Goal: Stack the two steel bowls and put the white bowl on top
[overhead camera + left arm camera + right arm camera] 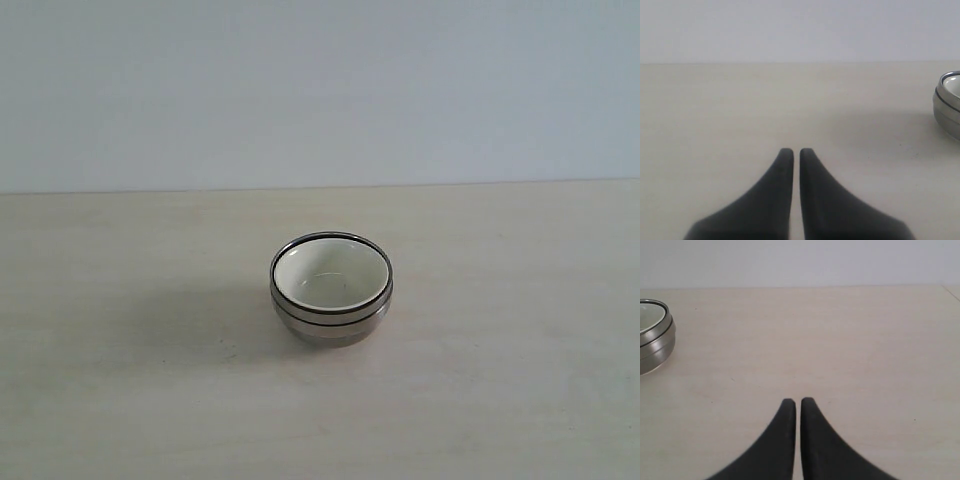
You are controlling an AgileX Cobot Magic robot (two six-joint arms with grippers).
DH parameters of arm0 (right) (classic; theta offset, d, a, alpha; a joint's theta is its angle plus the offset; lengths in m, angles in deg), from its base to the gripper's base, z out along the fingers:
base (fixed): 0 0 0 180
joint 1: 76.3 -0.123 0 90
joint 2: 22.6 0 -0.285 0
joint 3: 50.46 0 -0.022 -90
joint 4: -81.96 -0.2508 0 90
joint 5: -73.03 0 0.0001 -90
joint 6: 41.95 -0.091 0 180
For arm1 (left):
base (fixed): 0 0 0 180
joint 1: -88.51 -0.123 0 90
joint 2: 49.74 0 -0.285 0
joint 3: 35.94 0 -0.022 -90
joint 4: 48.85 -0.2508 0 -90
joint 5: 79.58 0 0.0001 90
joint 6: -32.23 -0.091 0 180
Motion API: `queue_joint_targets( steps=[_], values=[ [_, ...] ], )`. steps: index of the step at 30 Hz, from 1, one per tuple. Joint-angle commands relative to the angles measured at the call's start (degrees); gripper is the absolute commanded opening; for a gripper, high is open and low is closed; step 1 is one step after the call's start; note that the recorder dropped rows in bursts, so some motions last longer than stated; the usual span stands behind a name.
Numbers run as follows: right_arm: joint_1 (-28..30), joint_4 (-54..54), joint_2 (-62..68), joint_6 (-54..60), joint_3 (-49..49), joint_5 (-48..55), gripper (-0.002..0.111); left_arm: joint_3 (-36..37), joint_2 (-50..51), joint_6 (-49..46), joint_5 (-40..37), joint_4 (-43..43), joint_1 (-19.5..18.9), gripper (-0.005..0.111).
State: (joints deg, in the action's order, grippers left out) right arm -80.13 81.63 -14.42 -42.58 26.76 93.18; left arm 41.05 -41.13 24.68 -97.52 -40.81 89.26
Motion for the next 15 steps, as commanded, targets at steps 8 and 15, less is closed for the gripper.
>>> queue_joint_targets(
  steps=[8,15],
  values=[
    [0.4,0.3,-0.4,-0.3,0.0,-0.1,0.000,0.2,-0.4,0.5,0.1,0.5,-0.2,0.004],
    [0.4,0.3,-0.4,-0.4,0.0,-0.1,0.000,0.2,-0.4,0.5,0.1,0.5,-0.2,0.004]
  ],
)
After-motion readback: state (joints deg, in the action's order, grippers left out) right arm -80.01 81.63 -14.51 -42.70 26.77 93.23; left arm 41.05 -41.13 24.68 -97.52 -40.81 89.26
